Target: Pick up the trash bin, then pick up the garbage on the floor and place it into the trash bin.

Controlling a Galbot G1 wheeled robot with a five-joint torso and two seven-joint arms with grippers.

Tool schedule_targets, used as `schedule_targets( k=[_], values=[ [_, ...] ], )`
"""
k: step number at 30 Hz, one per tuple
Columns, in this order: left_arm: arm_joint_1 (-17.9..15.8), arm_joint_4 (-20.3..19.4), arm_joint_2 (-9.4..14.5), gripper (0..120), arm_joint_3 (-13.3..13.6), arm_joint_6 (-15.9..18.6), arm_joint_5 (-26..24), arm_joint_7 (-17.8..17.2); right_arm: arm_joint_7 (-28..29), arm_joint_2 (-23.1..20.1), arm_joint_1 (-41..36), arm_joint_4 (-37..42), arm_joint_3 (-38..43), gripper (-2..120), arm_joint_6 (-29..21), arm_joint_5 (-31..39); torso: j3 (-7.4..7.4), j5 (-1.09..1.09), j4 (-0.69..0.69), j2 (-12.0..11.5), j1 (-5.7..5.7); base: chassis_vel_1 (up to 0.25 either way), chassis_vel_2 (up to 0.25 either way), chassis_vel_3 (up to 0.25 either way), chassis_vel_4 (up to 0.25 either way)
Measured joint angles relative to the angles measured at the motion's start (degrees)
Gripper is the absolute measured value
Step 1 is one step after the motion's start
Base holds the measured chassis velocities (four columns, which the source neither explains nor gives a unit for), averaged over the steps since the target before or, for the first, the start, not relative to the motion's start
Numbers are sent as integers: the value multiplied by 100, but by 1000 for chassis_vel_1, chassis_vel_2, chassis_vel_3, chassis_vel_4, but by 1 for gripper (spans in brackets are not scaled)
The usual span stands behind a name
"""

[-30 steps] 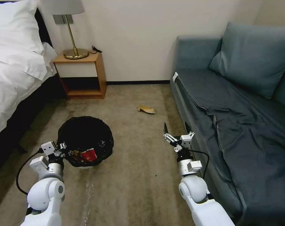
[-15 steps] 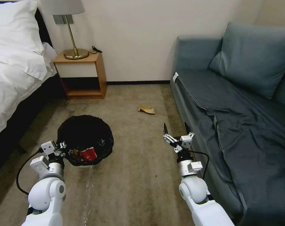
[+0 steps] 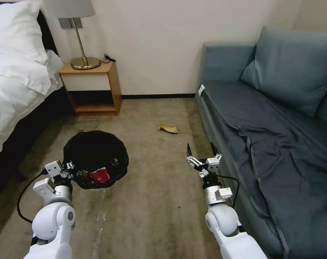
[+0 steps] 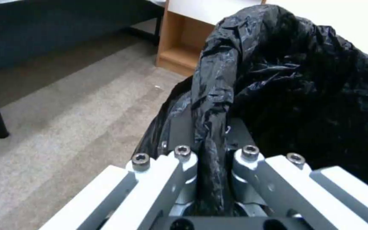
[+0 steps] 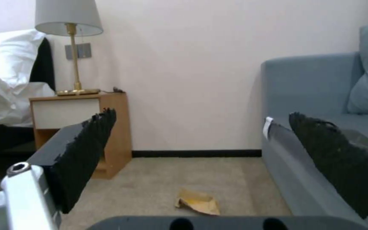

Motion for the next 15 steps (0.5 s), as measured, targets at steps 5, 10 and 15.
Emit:
schedule_targets(
  k=[5,10,15],
  values=[
    [-2,11,-7,4,1,-6,7,-23,-52,1,-43,0,-3,100,2,4,0,0,1,0,0,-40,77,64,-56],
    [-38,49,-9,4,8,-38,37,-84,-148,0,-85,0,8,100,6,20,0,0,0,0,0,-78,64,64,-72],
    [-73,65,-17,4,27,-38,39,-87,-215,7,-116,-17,15,100,15,17,0,0,0,0,0,-84,73,74,-68]
  ],
)
